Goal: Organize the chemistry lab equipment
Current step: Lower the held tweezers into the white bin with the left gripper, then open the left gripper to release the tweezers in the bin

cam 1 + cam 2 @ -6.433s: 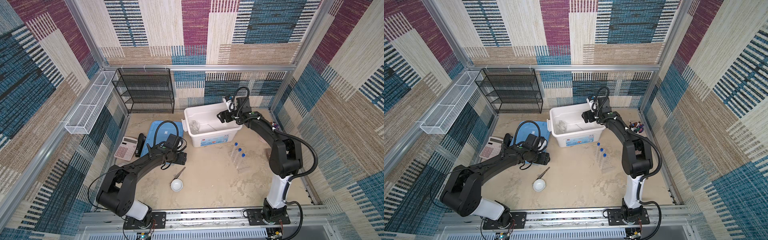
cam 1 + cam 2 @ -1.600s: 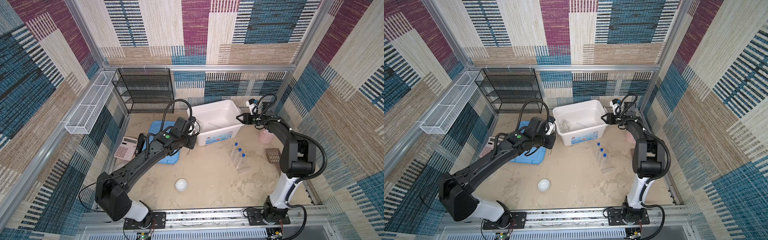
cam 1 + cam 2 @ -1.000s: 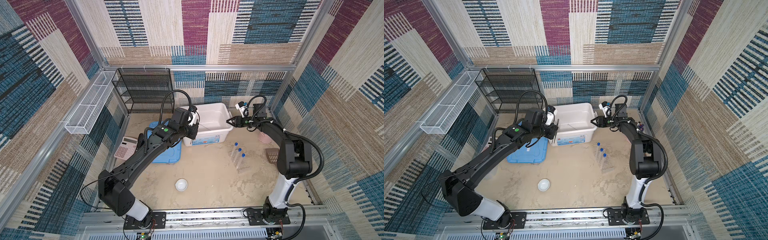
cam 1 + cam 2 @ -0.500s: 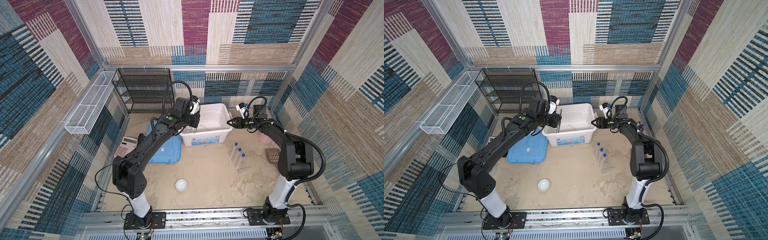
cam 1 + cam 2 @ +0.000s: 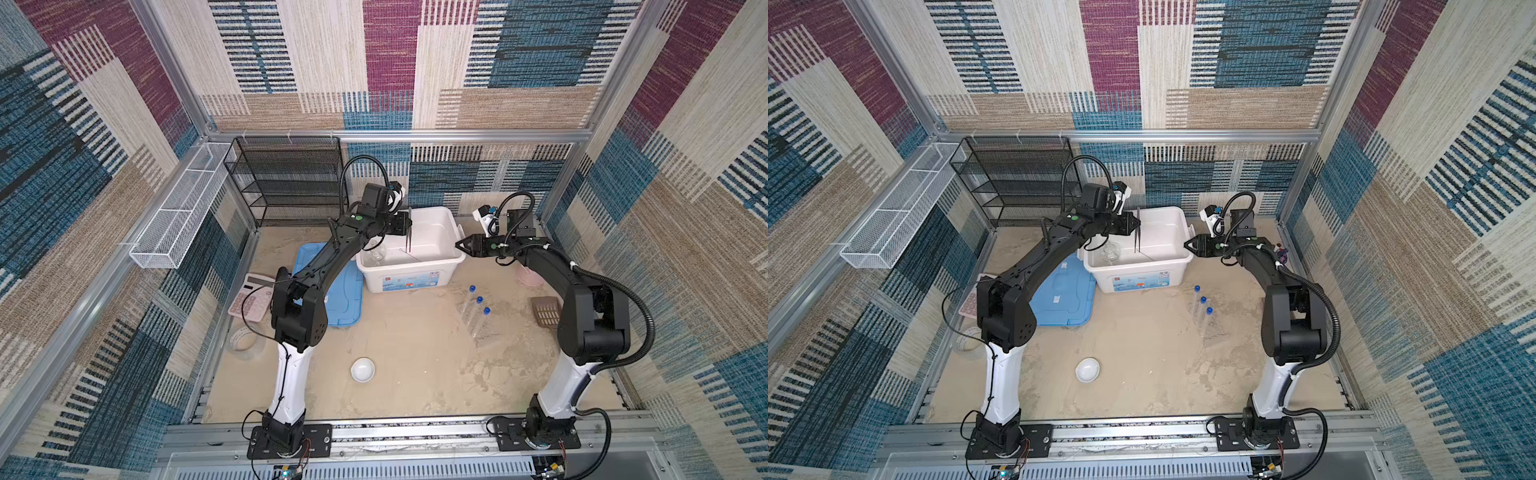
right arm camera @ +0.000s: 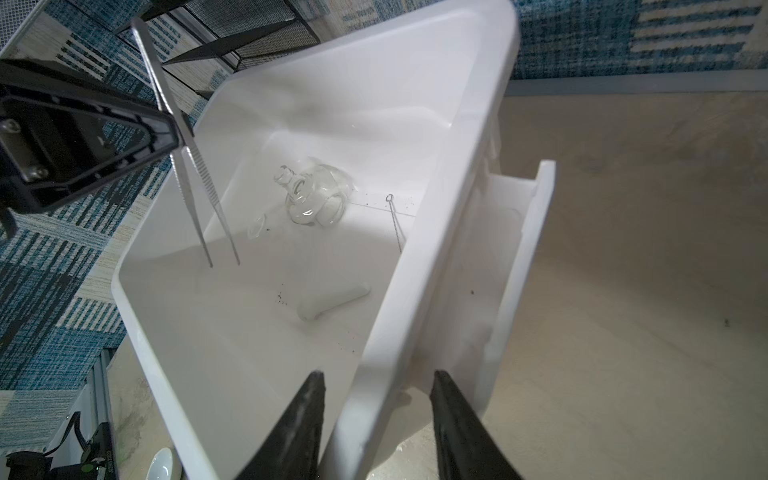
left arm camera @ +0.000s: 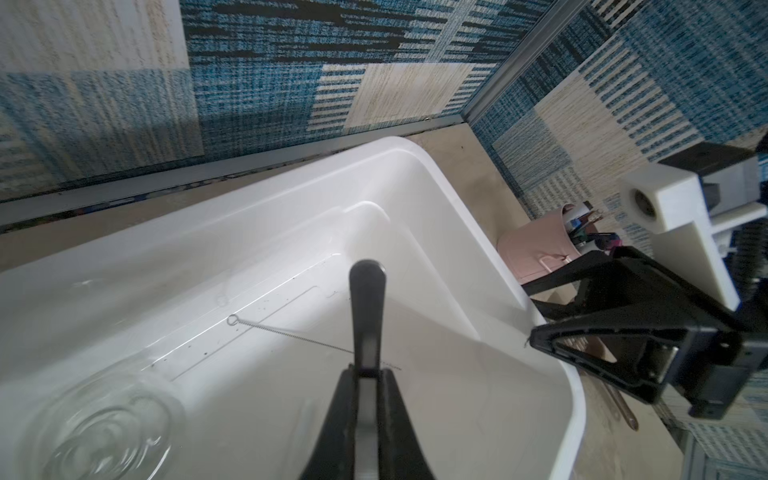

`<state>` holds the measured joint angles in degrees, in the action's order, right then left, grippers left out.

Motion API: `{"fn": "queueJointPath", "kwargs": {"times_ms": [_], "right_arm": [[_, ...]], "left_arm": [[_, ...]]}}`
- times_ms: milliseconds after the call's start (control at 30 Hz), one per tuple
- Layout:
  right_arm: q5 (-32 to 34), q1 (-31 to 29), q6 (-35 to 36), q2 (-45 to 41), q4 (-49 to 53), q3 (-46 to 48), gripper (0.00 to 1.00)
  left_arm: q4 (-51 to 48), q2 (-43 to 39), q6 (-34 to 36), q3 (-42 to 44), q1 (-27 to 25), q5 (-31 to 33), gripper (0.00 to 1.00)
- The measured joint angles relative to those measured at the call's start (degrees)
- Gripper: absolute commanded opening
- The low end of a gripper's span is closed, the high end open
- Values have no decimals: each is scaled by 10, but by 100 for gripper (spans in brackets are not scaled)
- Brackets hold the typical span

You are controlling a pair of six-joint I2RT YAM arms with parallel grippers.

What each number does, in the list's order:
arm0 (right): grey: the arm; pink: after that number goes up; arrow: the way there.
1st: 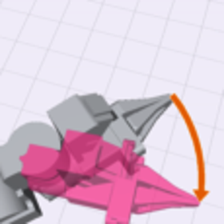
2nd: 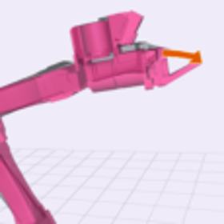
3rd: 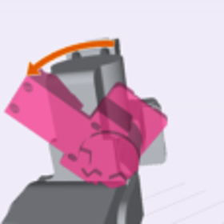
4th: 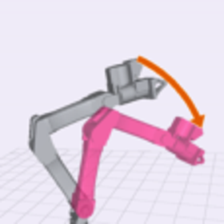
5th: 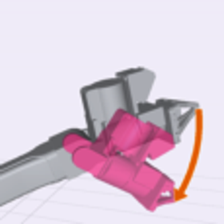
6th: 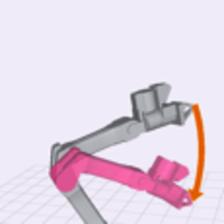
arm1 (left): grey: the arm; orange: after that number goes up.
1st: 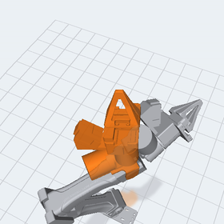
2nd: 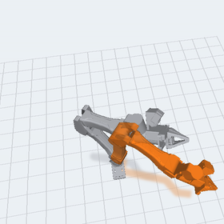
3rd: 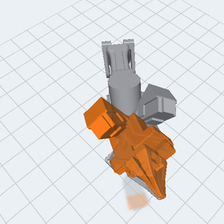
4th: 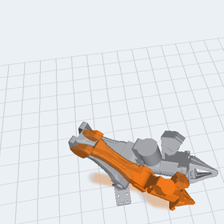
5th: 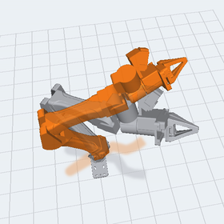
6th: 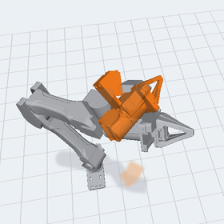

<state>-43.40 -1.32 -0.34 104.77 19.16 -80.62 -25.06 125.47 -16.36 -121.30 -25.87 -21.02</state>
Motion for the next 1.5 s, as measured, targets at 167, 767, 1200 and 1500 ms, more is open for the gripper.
{"fn": "queueJointPath", "kwargs": {"times_ms": [167, 767, 1200, 1500], "right_arm": [[4, 0, 2, -3, 2, 1, 44], [5, 0, 2, -7, 1, 7, 43], [5, 0, 2, -7, 1, 7, 43], [5, 0, 2, -6, 0, 7, 42]], "left_arm": [[17, 42, -34, -19, 0, -43, 8], [-28, 167, -79, -125, 0, -106, 10], [-47, 207, -90, -141, 1, -107, 14], [-68, 224, -89, -155, 1, -104, 24]]}}
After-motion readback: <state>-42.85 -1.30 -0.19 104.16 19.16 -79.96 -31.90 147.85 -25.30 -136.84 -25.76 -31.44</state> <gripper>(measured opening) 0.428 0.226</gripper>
